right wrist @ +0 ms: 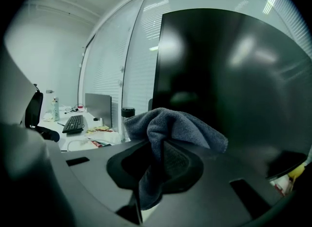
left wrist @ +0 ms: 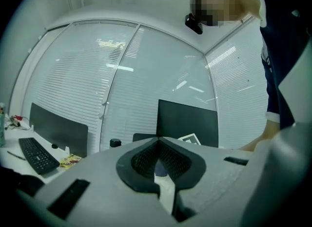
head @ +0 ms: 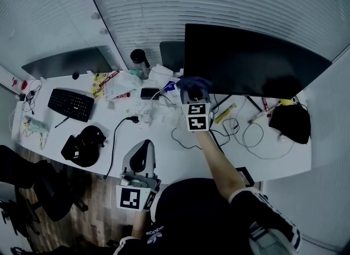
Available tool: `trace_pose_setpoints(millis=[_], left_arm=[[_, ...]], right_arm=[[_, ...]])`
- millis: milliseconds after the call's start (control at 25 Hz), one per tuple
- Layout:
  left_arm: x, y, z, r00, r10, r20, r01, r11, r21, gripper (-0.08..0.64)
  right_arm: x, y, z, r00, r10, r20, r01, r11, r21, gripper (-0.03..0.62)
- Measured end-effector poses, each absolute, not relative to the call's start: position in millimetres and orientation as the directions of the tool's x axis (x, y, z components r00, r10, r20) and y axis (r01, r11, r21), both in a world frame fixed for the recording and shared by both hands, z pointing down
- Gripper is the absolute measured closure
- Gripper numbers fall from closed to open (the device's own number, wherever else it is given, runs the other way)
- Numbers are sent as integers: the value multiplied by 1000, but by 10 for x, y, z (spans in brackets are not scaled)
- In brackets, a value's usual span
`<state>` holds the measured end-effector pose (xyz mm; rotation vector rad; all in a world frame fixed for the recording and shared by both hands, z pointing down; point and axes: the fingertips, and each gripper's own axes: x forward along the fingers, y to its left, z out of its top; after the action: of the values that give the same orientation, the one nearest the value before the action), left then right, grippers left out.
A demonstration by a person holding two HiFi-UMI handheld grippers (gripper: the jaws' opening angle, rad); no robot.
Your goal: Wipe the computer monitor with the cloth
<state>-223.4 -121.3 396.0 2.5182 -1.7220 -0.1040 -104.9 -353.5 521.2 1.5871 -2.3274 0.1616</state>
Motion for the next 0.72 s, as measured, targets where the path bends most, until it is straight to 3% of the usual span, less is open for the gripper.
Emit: trace_pose_setpoints(millis=[720], left_arm=[[-2369,-1110,3985,367,-930,-26,-922,-368,120,555]], right_arm=[[-1053,-3631,3387,-340,-936,88,-928,349,129,545]])
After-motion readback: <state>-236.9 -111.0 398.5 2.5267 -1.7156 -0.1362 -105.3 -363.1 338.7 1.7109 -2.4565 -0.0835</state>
